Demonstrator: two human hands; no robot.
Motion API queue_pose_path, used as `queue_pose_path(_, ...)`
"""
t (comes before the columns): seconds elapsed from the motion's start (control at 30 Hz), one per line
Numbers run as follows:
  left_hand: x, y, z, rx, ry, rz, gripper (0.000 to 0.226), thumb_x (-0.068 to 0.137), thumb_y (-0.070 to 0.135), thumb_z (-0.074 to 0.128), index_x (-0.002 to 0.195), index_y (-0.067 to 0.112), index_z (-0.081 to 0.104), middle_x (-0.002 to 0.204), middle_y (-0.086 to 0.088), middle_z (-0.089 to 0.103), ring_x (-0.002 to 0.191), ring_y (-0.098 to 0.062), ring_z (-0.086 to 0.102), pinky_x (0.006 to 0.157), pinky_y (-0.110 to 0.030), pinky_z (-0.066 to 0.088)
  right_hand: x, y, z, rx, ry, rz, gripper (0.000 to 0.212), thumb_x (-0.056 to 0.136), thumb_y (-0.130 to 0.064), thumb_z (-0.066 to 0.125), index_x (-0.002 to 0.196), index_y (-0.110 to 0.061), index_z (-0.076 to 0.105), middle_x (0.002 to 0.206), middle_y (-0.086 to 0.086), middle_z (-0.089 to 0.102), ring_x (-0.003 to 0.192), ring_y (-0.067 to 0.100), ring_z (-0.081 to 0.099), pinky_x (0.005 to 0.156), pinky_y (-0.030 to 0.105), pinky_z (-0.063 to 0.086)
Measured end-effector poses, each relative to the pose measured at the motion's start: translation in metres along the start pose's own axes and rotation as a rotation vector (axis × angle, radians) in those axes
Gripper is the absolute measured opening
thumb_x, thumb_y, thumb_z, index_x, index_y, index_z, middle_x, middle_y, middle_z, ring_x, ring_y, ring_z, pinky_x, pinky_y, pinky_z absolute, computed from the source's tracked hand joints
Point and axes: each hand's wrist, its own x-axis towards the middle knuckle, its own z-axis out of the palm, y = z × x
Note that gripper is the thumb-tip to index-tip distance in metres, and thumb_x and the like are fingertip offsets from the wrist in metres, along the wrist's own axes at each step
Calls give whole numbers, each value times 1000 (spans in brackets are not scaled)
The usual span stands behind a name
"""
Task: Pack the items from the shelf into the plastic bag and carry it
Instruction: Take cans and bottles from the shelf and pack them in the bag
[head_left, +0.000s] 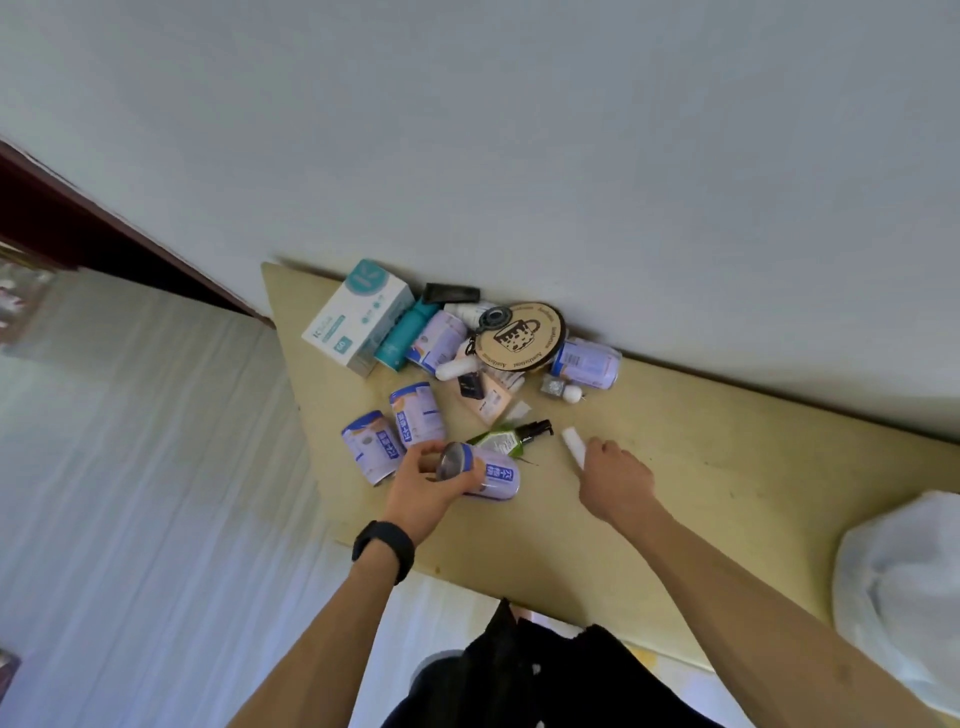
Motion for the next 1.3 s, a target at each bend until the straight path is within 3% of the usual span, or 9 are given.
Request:
queue_pose_path(0.17, -13, -11, -32, -280, 163, -79, 69, 58, 63, 77, 111, 19, 70, 103, 2, 74, 95, -18, 66, 81, -31, 50, -19, 46, 20, 215, -163, 84, 44, 93, -30, 52, 126, -6, 38, 117, 14, 60, 102, 32, 60, 70, 34, 41)
queue_pose_path(0.27, -16, -17, -58, -482, 436, -111, 33, 75, 53, 74, 90, 23, 73, 91, 5, 72, 92, -15, 61, 85, -32, 43, -33, 50, 28, 371, -235, 31, 34, 94, -34, 53, 117, -10, 45, 104, 8, 58, 86, 23, 56, 58, 28, 37)
queue_pose_path(0.33, -10, -17, -73, -568, 503, -175, 26, 83, 50, 69, 90, 25, 70, 94, 10, 70, 101, -13, 62, 93, -35, 37, -38, 43, 32, 451, -222, 20, 27, 94, -35, 52, 109, -13, 48, 97, 4, 59, 80, 19, 56, 57, 27, 36)
queue_pose_path(0.6, 6, -17, -94, -624, 326, -302, 52, 74, 68, 65, 114, 36, 65, 125, 8, 63, 119, -18, 53, 102, -50, 35, -40, 6, 40, 502, -280, -3, 28, 92, -32, 55, 110, -12, 50, 105, 10, 68, 86, 25, 61, 58, 29, 37)
queue_pose_path(0.8, 10, -14, -87, -665, 341, -275, 38, 80, 61, 64, 102, 31, 69, 115, 8, 68, 112, -12, 58, 105, -45, 29, -53, -3, 29, 657, -231, 34, 27, 89, -29, 62, 109, -15, 52, 97, 0, 64, 78, 13, 60, 59, 26, 39)
queue_pose_path(0.9, 12, -14, -88, -674, 333, -243, 35, 81, 60, 63, 101, 32, 69, 111, 9, 70, 110, -9, 59, 106, -43, 30, -61, -7, 20, 849, -206, 49, 28, 87, -28, 65, 110, -16, 55, 102, -1, 70, 81, 11, 70, 73, 33, 54)
queue_pose_path(1.0, 12, -11, -89, -664, 336, -238, 36, 81, 61, 63, 99, 31, 69, 109, 6, 70, 110, -11, 60, 107, -43, 29, -74, -14, 5, 1027, -161, 66, 29, 83, -23, 72, 106, -13, 57, 98, 4, 73, 84, 17, 74, 85, 43, 58)
queue_pose_path(1.2, 16, 4, -83, -621, 257, -256, 40, 79, 65, 62, 100, 32, 68, 112, 3, 67, 113, -20, 57, 109, -48, 29, -84, -35, -23, 1302, -199, 72, 7, 88, -4, 60, 95, -5, 57, 88, 9, 78, 80, 22, 76, 82, 40, 56)
queue_pose_path(1.3, 18, 10, -75, -590, 221, -246, 39, 80, 64, 61, 101, 31, 66, 112, 2, 67, 113, -20, 58, 108, -49, 29, -85, -43, -29, 1384, -225, 87, 8, 89, -2, 56, 92, -8, 56, 88, 10, 78, 77, 23, 75, 76, 35, 54)
